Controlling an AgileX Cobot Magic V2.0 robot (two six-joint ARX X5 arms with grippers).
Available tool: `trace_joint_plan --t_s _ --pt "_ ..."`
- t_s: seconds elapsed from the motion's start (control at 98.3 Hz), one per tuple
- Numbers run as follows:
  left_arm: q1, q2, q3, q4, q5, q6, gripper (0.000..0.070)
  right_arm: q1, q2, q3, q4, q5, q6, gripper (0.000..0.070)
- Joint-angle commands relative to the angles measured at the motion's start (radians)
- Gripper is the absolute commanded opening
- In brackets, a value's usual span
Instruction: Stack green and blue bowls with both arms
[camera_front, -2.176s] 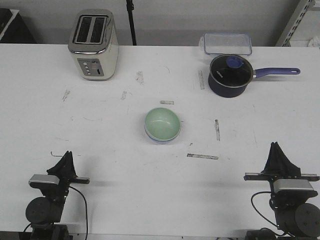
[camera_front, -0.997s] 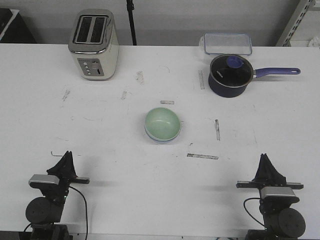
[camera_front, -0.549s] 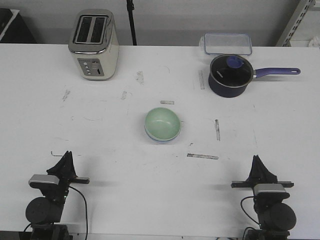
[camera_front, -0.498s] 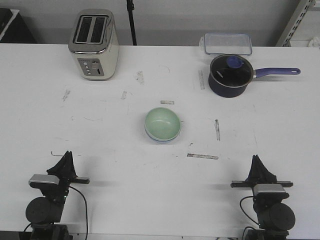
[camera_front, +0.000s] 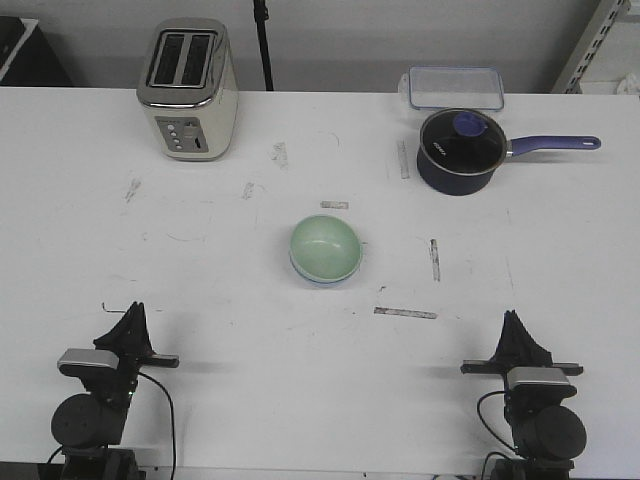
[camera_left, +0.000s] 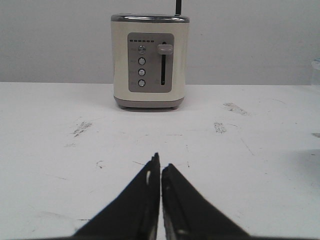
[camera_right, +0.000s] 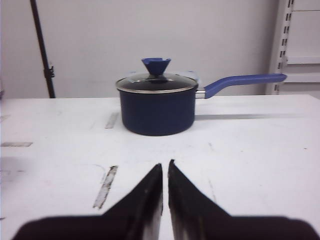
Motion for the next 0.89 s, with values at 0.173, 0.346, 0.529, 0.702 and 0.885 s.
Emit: trace_joint_plan --t_s 0.173,0.346,0.529,0.702,0.885 --pt "0.001 -0.002 -0.023 0.015 -0.004 0.008 0.0002 0.002 0.0 -0.002 0.011 0.018 0.027 0.0015" --pt "0.001 -0.002 -0.023 0.014 -0.004 0.008 0.0002 0.002 0.0 -0.002 0.011 0.017 0.033 0.0015" --pt "0.001 -0.002 -0.023 0.015 -0.003 0.008 0.0002 0.002 0.0 -0.002 0.011 -0.005 0.032 0.0015" --pt "0.001 -0.002 -0.023 0.015 -0.004 0.008 0.0002 0.002 0.0 -0.002 0.011 -0.005 0.032 0.0015" --pt "0.001 -0.002 -0.023 0.015 -0.004 0.008 0.0002 0.002 0.0 -0.002 0.011 -0.005 0.032 0.0015"
